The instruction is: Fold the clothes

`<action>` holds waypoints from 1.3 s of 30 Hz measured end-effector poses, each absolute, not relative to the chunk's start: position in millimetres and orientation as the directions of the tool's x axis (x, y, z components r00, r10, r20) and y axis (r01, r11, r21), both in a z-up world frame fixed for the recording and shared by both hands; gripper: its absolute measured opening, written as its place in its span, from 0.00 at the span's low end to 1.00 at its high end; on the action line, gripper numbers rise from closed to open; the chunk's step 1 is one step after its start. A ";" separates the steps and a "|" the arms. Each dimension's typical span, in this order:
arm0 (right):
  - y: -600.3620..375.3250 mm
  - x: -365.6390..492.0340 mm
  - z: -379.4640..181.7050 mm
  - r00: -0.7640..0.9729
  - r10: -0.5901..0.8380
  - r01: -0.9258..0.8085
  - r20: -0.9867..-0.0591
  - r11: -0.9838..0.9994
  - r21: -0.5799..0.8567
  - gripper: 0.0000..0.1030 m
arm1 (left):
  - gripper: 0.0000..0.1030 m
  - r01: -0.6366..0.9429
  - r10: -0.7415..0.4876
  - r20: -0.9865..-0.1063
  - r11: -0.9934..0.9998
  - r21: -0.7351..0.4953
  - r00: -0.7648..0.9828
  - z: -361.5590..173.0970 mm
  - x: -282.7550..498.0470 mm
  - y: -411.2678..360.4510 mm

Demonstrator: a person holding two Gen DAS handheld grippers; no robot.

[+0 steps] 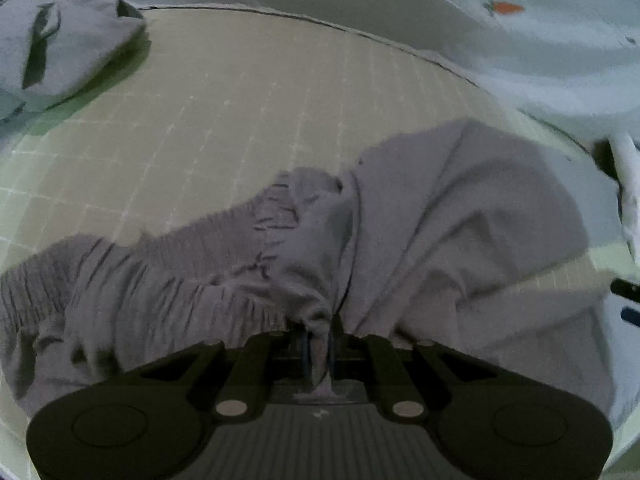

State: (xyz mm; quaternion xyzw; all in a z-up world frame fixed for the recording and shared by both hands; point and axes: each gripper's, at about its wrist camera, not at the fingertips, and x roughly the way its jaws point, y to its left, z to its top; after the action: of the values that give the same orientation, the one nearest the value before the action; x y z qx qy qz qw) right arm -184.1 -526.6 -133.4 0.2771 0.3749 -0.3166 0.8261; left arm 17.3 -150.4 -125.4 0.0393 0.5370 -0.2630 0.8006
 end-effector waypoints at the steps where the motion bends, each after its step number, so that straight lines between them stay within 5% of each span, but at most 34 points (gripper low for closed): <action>1: -523.2 -186.7 -134.5 0.518 -0.308 0.725 -0.798 0.654 0.218 0.68 | 0.13 0.469 -0.379 -0.882 0.856 -0.219 0.279 -126.8 14.4 -150.1; 5: -513.0 -195.1 -140.8 0.511 -0.278 0.709 -0.813 0.671 0.216 0.68 | 0.19 0.480 -0.397 -0.874 0.847 -0.230 0.281 -122.3 9.2 -143.9; 9: -505.6 -199.6 -141.0 0.520 -0.275 0.701 -0.809 0.678 0.220 0.68 | 0.37 0.448 -0.461 -0.834 0.841 -0.301 0.304 -95.6 21.8 -129.3; 12: -502.6 -201.2 -139.6 0.527 -0.284 0.708 -0.801 0.669 0.228 0.68 | 0.38 0.398 -0.508 -0.783 0.842 -0.364 0.358 -74.8 37.8 -106.9; 20: -491.8 -194.8 -138.1 0.530 -0.319 0.747 -0.785 0.614 0.255 0.69 | 0.36 0.318 -0.461 -0.827 0.875 -0.364 0.321 -96.6 98.0 -94.8; 35: -469.1 -175.1 -135.0 0.456 -0.374 0.813 -0.807 0.544 0.207 0.70 | 0.36 0.377 -0.606 -0.792 0.751 -0.542 0.068 -137.4 135.3 -131.8; 39: -464.7 -167.2 -136.2 0.435 -0.370 0.815 -0.820 0.548 0.185 0.70 | 0.14 0.366 -0.617 -0.786 0.741 -0.563 0.041 -144.1 143.3 -137.5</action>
State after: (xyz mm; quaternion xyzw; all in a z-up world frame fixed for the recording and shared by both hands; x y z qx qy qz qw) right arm -167.2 -464.7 -136.2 0.2942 0.3781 -0.3732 0.7945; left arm 143.3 -137.5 -144.1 -0.1045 0.6007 -0.3442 0.7140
